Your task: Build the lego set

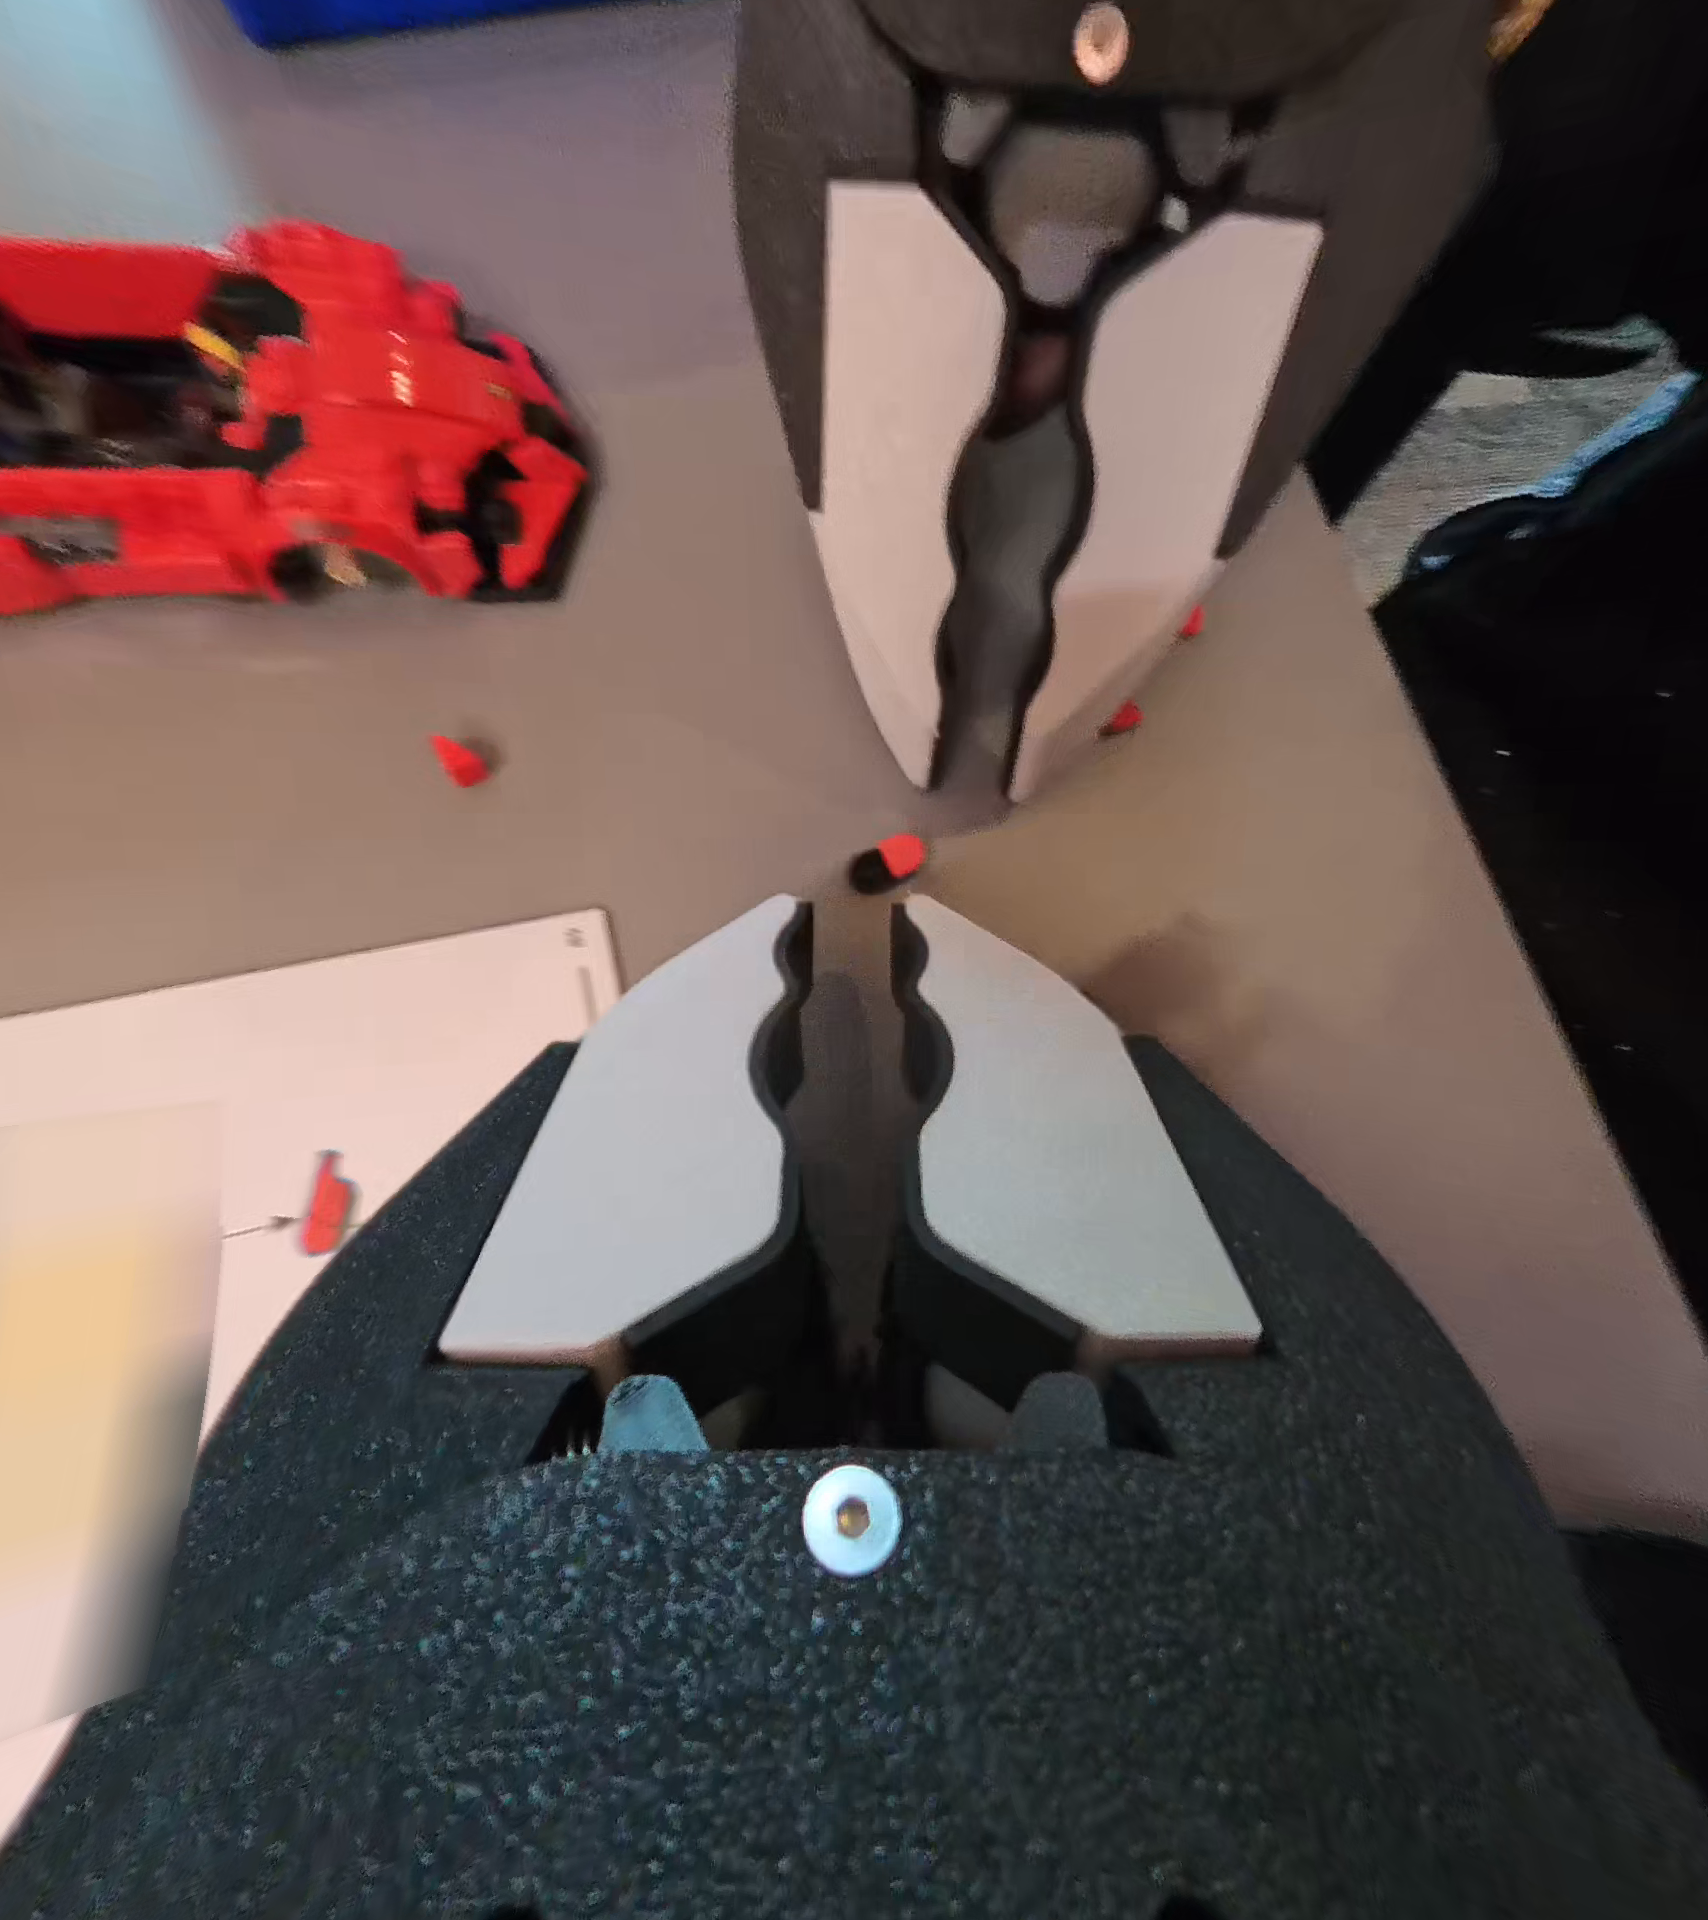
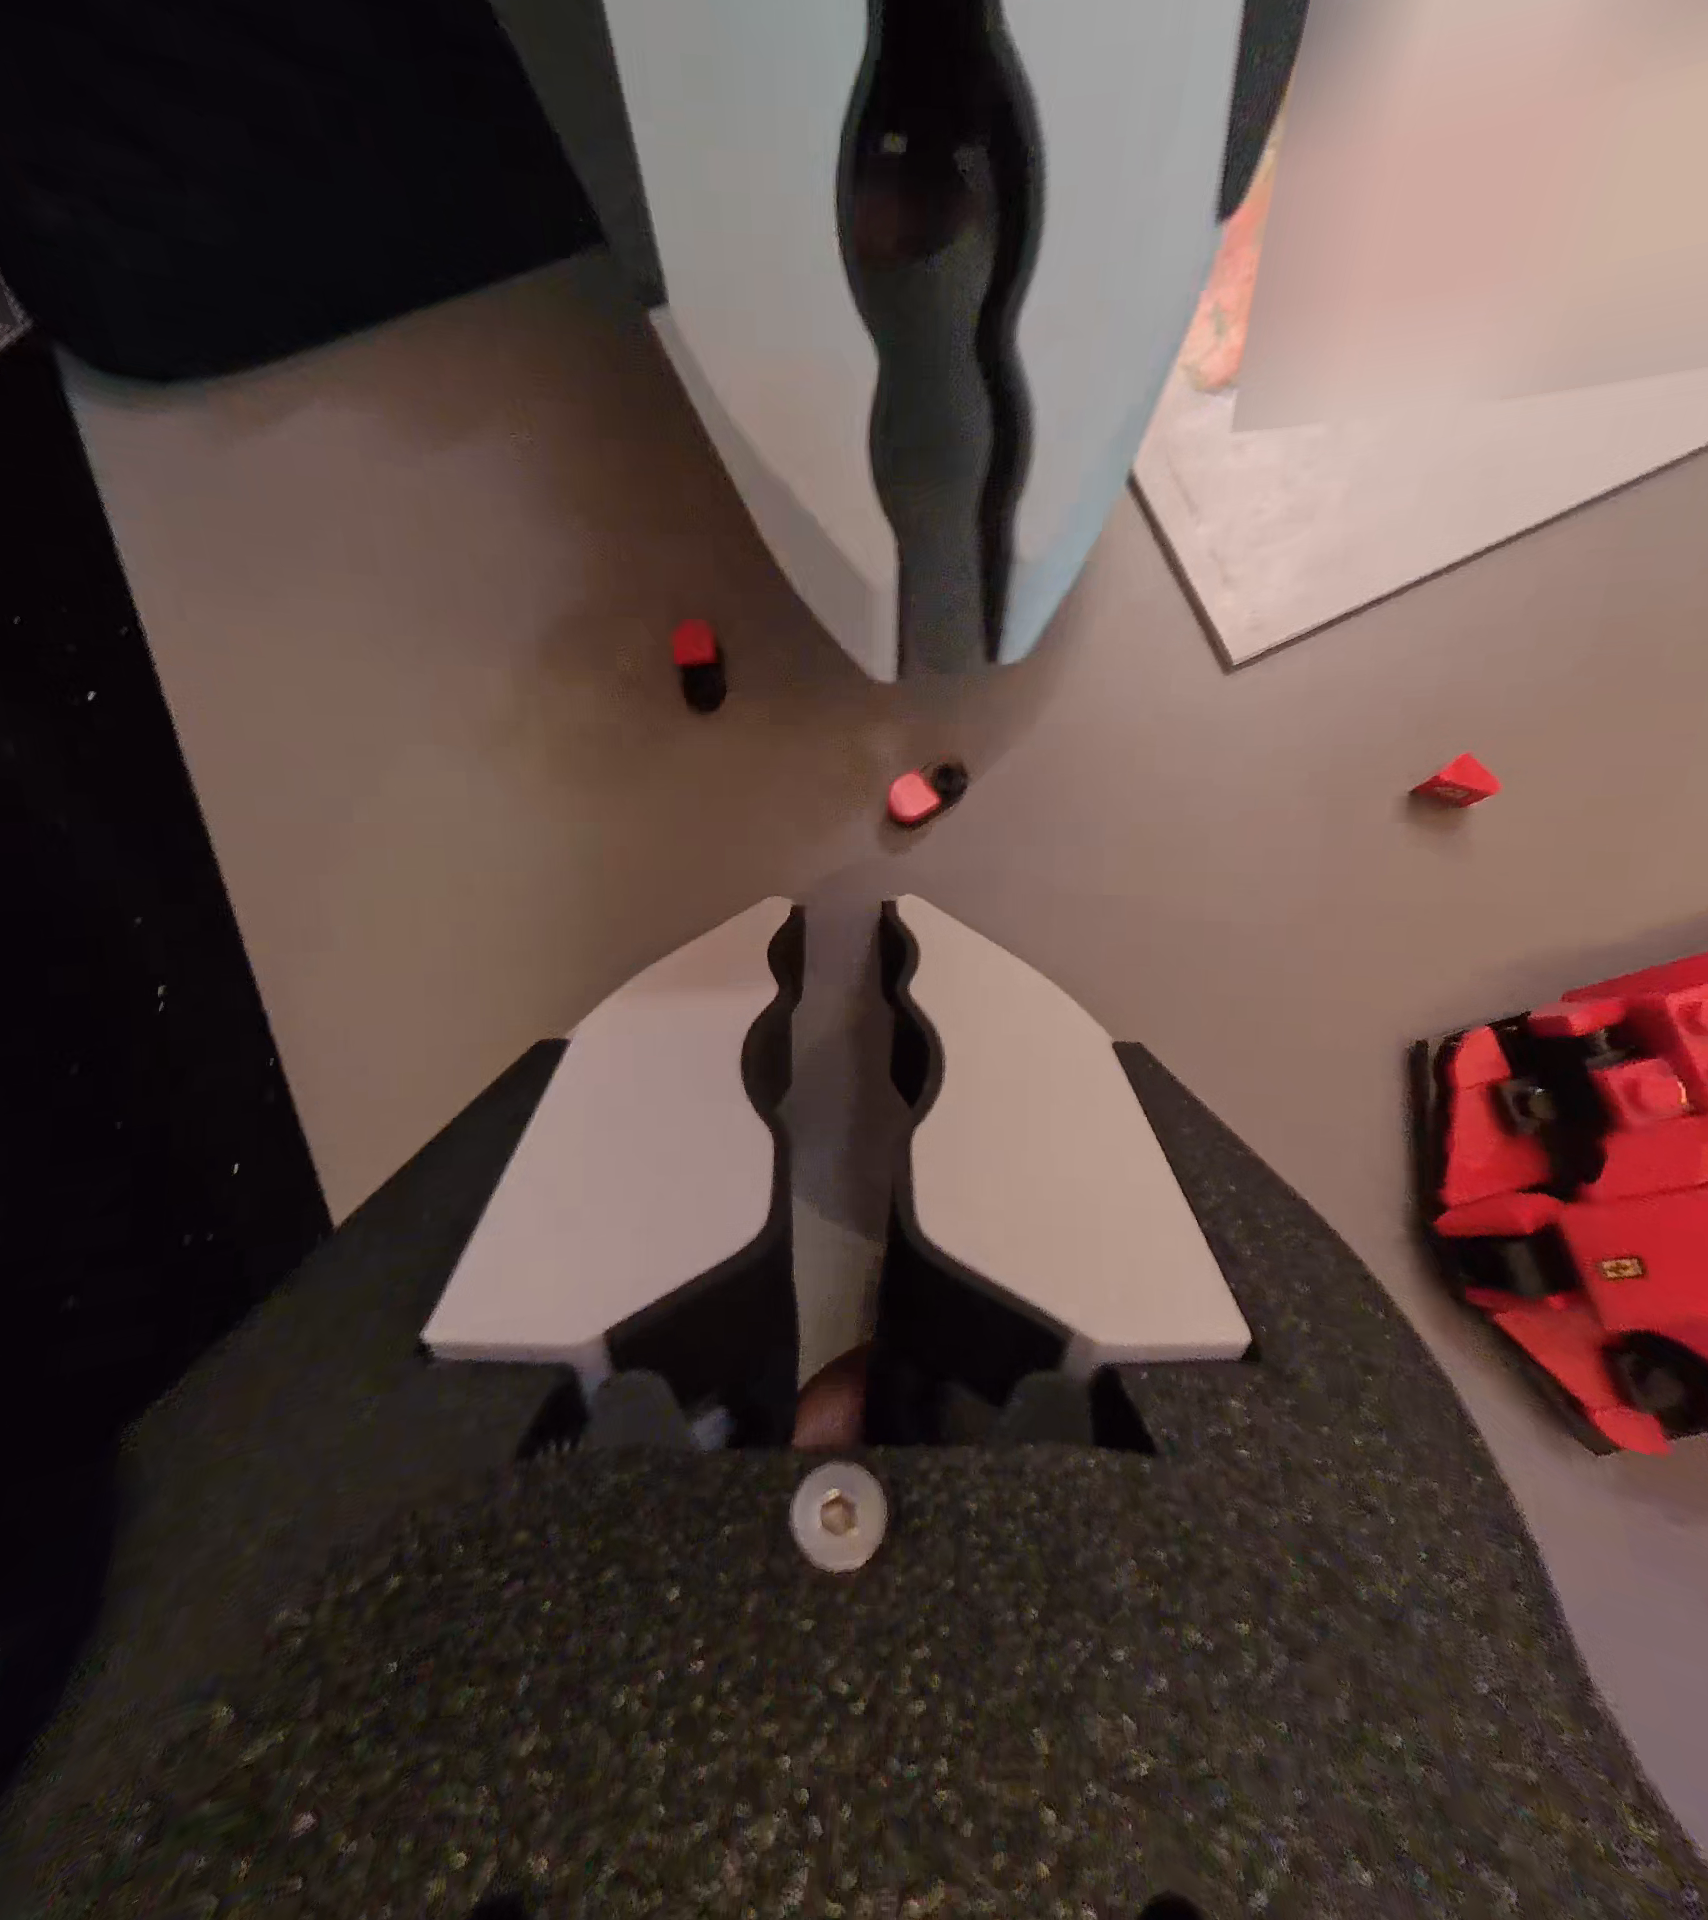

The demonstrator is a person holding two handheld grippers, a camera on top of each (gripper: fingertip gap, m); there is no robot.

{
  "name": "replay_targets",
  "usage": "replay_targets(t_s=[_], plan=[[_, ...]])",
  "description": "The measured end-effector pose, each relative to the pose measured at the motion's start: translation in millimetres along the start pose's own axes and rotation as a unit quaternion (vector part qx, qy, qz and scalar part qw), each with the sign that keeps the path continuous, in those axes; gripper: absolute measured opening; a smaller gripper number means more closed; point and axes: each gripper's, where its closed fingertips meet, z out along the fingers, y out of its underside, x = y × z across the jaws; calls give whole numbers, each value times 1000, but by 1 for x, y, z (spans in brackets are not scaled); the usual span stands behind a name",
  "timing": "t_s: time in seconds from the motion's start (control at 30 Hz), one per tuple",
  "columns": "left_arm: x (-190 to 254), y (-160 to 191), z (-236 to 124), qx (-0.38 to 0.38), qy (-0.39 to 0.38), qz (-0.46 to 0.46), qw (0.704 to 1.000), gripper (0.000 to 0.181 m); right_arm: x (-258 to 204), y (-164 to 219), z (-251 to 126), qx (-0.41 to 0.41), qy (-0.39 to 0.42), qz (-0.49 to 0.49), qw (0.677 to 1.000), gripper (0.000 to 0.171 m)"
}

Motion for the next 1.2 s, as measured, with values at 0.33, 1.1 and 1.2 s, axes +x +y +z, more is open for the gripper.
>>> replay_targets(t_s=[0.33,1.1,1.2], plan=[[9,7,17,-20,27,132,991,10,18,-6,3,8,98,-17,995,15],[14,11,14,-21,21,115,993,19,25,-7,-2,32,116,-28,992,15],[8,3,12,-1,-3,104,995,12,21,-14,-6,45,95,-61,993,9]])
